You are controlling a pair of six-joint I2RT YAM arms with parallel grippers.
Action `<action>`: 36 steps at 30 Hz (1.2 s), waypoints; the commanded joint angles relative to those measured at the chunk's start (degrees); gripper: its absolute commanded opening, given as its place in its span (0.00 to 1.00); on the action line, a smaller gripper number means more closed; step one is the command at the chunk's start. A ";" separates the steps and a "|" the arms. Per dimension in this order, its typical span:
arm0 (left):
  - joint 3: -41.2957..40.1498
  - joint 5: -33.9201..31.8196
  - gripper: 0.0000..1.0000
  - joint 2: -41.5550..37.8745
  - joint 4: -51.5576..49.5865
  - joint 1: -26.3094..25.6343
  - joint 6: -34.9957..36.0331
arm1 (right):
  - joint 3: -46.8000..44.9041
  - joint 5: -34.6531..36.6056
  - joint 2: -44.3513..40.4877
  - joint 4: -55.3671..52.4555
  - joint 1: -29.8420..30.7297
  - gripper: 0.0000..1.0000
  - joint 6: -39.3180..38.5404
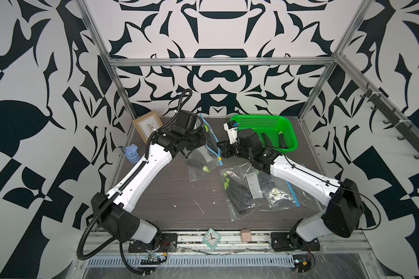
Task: Place the eggplant in a zip-top bag and seal the zipper
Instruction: Place the eggplant in the zipper food storage bag, then pick up the eggplant from the basket.
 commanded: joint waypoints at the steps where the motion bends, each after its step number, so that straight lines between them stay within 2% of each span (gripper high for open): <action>1: 2.38 -3.01 0.00 -0.13 -4.84 0.22 2.71 | 2.90 1.92 -3.92 -0.29 -0.08 0.00 -1.65; 10: 9.81 -9.10 0.00 3.29 -17.41 0.13 7.76 | 5.89 -0.84 -5.65 -3.95 -0.08 0.00 -1.64; 18: 11.30 -7.27 0.00 3.40 -17.78 0.13 10.01 | 9.42 -0.87 -6.67 -9.59 -1.61 0.29 -3.64; 24: 19.97 -9.56 0.00 5.26 -25.99 0.44 16.74 | 11.31 -5.92 -7.86 -15.33 -10.55 0.53 -3.56; 30: 27.17 -7.75 0.00 7.85 -32.43 0.90 21.40 | 12.60 -8.70 -4.34 -21.19 -22.49 0.68 -5.61; 33: 26.27 -4.19 0.00 8.89 -31.05 0.90 21.33 | 11.94 -10.35 -0.43 -21.43 -28.73 0.76 -6.36; 36: 20.91 -0.89 0.00 8.37 -26.03 0.86 18.21 | 11.35 -10.01 2.91 -20.66 -32.72 0.77 -8.42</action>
